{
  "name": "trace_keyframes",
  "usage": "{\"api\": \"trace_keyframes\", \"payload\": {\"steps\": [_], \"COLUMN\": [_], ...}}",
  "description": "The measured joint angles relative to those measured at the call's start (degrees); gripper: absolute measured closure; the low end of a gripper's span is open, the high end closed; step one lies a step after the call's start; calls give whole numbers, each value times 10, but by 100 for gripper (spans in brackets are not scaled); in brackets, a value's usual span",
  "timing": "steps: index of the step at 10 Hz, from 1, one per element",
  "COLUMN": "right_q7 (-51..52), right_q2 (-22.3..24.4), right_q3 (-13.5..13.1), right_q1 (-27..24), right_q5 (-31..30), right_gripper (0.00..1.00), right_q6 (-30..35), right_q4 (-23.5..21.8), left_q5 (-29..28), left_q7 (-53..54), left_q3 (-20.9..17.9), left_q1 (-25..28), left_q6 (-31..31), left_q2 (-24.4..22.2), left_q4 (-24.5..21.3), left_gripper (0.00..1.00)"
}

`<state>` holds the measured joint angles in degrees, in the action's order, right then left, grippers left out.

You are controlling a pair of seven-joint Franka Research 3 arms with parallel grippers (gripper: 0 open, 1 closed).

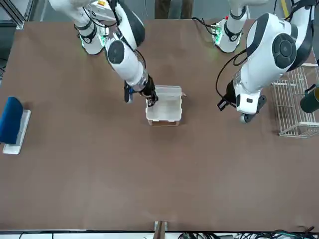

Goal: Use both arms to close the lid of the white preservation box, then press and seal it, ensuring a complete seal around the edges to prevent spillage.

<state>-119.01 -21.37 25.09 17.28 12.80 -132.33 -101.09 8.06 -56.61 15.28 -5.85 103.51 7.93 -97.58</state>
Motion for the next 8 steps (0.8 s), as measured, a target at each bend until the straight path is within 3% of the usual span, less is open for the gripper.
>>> {"api": "trace_keyframes", "payload": {"steps": [2,4,5,6,8], "right_q7": [4,27,50,68,75], "right_q2": [-32,-45,-46,-46,-50], "right_q3": [-1,-2,-2,0,7], "right_q1": [-30,-57,-63,-63,-32], "right_q5": [-4,-4,-5,-6,-28], "right_gripper": [88,60,54,59,93], "right_q6": [40,57,66,80,96], "right_q4": [64,107,116,117,110], "left_q5": [0,0,0,0,0], "left_q7": [0,0,0,-6,-34], "left_q3": [-1,-1,-1,1,8], "left_q1": [4,13,12,9,0], "left_q6": [0,10,26,36,68], "left_q2": [0,5,13,25,43], "left_q4": [0,1,0,-1,-11], "left_gripper": [99,99,99,99,99]}}
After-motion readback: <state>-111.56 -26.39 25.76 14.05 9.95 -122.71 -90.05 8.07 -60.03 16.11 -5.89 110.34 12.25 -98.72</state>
